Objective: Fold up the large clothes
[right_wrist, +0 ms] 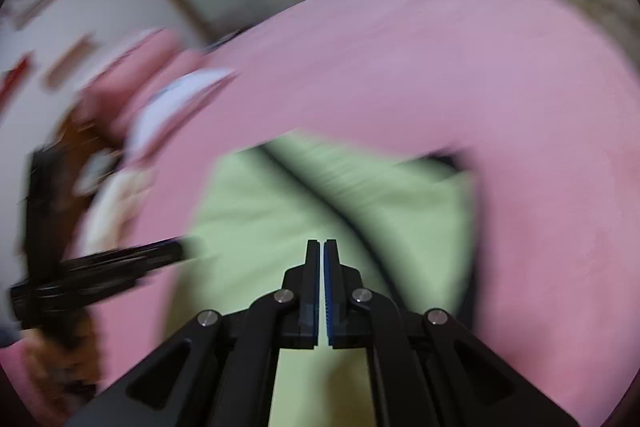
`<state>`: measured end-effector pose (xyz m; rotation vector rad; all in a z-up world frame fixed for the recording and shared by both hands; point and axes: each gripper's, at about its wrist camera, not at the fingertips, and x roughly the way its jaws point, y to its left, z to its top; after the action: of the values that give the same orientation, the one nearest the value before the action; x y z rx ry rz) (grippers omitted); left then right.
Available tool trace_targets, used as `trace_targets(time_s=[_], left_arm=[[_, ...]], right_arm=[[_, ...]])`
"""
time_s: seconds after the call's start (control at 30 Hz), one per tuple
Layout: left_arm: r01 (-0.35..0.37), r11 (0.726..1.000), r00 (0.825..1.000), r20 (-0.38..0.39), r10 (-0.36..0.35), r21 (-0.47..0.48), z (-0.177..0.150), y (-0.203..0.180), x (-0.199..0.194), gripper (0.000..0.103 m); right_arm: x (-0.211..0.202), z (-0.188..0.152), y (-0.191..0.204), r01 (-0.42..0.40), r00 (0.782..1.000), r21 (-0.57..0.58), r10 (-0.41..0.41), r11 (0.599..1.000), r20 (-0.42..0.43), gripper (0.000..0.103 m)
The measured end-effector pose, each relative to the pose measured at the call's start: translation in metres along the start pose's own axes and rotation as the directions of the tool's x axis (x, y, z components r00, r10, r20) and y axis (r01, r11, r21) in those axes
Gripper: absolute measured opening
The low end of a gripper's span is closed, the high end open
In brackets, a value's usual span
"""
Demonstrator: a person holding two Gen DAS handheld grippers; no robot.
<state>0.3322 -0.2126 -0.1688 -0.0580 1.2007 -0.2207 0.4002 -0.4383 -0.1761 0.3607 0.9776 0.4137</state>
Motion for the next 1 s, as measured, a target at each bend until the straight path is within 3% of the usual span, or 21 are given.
trace_targets(time_s=[0.07, 0.13, 0.2, 0.3, 0.33, 0.43, 0.47, 0.5, 0.53, 0.6, 0.67, 0.73, 0.8, 0.83, 0.93, 1.0], left_arm=[[-0.071, 0.997, 0.996, -0.048, 0.072, 0.012, -0.018, -0.005, 0.01, 0.015], [-0.12, 0.993, 0.991, -0.06, 0.121, 0.019, -0.03, -0.008, 0.013, 0.015], [-0.128, 0.992, 0.991, -0.03, 0.129, 0.012, -0.043, -0.002, 0.005, 0.015], [-0.168, 0.986, 0.986, -0.004, 0.168, 0.01, -0.055, 0.003, -0.005, 0.015], [-0.184, 0.983, 0.983, 0.005, 0.184, 0.004, -0.062, 0.004, -0.008, 0.015], [-0.263, 0.965, 0.965, 0.002, 0.263, 0.004, -0.067, -0.002, -0.011, 0.015], [-0.29, 0.957, 0.957, -0.014, 0.29, 0.0, -0.069, -0.004, -0.011, 0.015], [-0.289, 0.957, 0.957, -0.029, 0.288, -0.023, -0.066, -0.011, -0.009, 0.015], [-0.268, 0.962, 0.963, -0.035, 0.266, -0.061, -0.07, -0.008, -0.013, 0.015], [-0.242, 0.963, 0.97, -0.053, 0.238, -0.12, -0.075, -0.003, -0.019, 0.018], [-0.24, 0.957, 0.969, -0.09, 0.228, -0.16, -0.087, 0.003, -0.025, 0.028], [-0.248, 0.954, 0.965, -0.131, 0.228, -0.167, -0.095, 0.007, -0.028, 0.03], [-0.249, 0.954, 0.961, -0.164, 0.222, -0.167, -0.108, 0.011, -0.033, 0.044], [-0.258, 0.953, 0.956, -0.183, 0.228, -0.162, -0.114, 0.01, -0.036, 0.057], [-0.265, 0.957, 0.945, -0.229, 0.233, -0.118, -0.121, 0.01, -0.048, 0.06], [-0.247, 0.964, 0.947, -0.233, 0.219, -0.099, -0.119, 0.005, -0.057, 0.063]], right_arm=[[0.015, -0.018, 0.017, -0.026, 0.995, -0.027, 0.023, 0.999, -0.097, 0.001], [0.035, -0.04, 0.021, 0.085, 0.98, -0.098, -0.101, 0.992, -0.172, 0.0], [0.039, -0.051, 0.008, 0.152, 0.973, -0.088, -0.165, 0.984, -0.161, 0.0], [0.02, -0.057, -0.024, 0.244, 0.964, 0.031, -0.239, 0.969, -0.114, 0.0], [0.012, -0.06, -0.035, 0.297, 0.951, 0.071, -0.289, 0.952, -0.109, 0.0], [-0.003, -0.067, -0.039, 0.308, 0.946, 0.042, -0.302, 0.95, -0.117, 0.0], [-0.006, -0.069, -0.035, 0.357, 0.928, 0.013, -0.353, 0.934, -0.119, 0.0], [-0.015, -0.075, -0.035, 0.439, 0.89, -0.023, -0.438, 0.898, -0.124, 0.0], [-0.019, -0.079, -0.037, 0.47, 0.873, -0.025, -0.469, 0.882, -0.136, 0.0], [-0.028, -0.086, -0.045, 0.461, 0.876, 0.048, -0.447, 0.886, -0.18, 0.0], [-0.038, -0.093, -0.047, 0.46, 0.876, 0.085, -0.436, 0.884, -0.206, 0.0], [-0.05, -0.102, -0.043, 0.467, 0.873, 0.096, -0.44, 0.879, -0.212, 0.003], [-0.057, -0.111, -0.029, 0.481, 0.861, 0.097, -0.449, 0.871, -0.237, 0.003], [-0.059, -0.116, -0.02, 0.482, 0.856, 0.101, -0.443, 0.87, -0.265, 0.003], [-0.064, -0.126, 0.004, 0.492, 0.837, 0.108, -0.435, 0.864, -0.332, 0.005], [-0.071, -0.131, 0.017, 0.499, 0.823, 0.097, -0.435, 0.861, -0.365, 0.005]])
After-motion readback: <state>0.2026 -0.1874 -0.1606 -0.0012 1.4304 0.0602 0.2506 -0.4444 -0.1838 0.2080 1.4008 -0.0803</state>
